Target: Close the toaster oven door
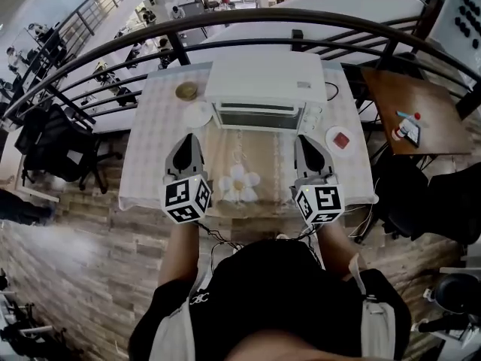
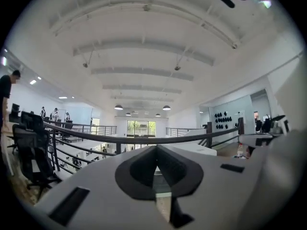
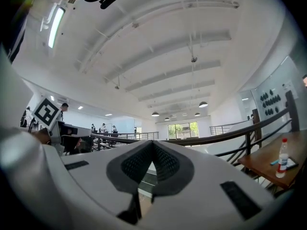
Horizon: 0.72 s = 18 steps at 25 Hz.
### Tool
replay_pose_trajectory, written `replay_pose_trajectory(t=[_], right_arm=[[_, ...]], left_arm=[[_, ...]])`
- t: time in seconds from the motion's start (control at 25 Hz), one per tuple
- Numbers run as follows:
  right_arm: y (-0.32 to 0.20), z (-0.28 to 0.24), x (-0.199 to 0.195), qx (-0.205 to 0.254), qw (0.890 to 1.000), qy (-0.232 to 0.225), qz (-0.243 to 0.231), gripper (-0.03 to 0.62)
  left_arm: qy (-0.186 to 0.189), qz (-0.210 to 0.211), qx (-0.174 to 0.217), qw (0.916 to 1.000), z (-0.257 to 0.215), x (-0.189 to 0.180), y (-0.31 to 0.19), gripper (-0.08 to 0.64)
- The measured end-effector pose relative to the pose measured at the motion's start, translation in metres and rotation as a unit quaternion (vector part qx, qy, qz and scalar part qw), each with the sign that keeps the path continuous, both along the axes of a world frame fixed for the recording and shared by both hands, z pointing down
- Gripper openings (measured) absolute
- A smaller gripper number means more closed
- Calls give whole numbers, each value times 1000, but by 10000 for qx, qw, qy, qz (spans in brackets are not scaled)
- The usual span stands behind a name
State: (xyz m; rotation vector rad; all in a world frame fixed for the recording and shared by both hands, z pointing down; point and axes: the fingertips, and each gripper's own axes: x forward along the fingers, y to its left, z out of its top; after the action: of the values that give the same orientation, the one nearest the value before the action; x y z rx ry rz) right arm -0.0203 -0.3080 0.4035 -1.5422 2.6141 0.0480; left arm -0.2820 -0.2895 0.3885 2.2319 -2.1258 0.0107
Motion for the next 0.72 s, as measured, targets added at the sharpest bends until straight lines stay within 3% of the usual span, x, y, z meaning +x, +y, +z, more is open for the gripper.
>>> replay_pose_trajectory(t=[0.12, 0.24, 0.72], right_arm=[[4, 4, -10, -39, 9999, 68, -123, -2], [6, 8, -16, -95, 9996, 120, -220, -2], [16, 4, -24, -22, 9985, 164, -521, -2]], left_arm=[[-166, 104, -128, 9997, 14, 16, 18, 14], [-33, 191, -285, 9994, 28, 26, 27, 14], [102, 106, -308, 9994, 24, 31, 43, 14]])
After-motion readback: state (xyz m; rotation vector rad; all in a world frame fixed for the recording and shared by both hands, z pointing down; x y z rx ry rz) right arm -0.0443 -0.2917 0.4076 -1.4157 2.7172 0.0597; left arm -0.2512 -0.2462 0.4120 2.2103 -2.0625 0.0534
